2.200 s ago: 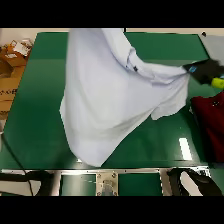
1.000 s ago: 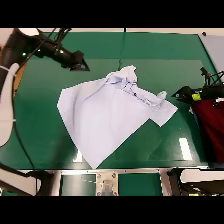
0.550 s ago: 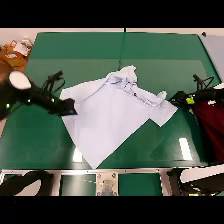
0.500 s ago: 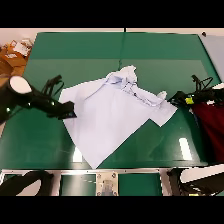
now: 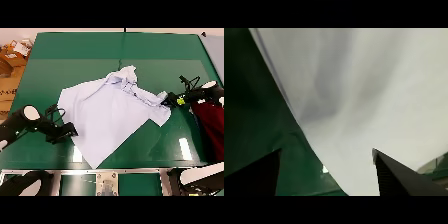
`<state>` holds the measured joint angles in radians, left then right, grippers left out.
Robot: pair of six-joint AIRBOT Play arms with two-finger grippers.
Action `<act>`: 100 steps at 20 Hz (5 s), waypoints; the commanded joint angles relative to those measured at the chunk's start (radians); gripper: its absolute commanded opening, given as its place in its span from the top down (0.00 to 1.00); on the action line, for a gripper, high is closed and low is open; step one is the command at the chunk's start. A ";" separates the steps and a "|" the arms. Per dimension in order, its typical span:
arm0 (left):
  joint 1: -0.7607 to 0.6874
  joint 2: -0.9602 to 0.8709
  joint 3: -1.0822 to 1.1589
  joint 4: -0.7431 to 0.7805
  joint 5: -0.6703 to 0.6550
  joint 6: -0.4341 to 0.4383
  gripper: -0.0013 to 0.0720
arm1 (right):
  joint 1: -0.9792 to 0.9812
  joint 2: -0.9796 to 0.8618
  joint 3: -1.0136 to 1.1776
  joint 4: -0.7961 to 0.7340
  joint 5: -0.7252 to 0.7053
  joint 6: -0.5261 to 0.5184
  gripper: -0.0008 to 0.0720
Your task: Fold the shirts.
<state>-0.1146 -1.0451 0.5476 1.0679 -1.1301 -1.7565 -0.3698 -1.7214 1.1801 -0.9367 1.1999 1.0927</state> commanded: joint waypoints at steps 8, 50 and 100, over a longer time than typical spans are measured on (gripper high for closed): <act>0.000 -0.140 0.002 -0.181 0.429 0.203 0.95 | 0.000 0.105 -0.023 -0.051 0.088 0.201 0.96; 0.385 -0.581 0.405 -0.189 -0.142 0.578 0.95 | -0.149 0.473 -0.609 -0.013 -0.193 0.245 0.49; 0.384 -0.344 0.684 -0.418 0.089 0.655 0.95 | 0.026 0.473 -0.301 0.628 -0.573 -0.115 0.96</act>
<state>0.2687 -1.2087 1.3209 0.6979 -1.1015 -1.1397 -0.3878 -1.0271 0.9245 -0.3359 0.7025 1.0187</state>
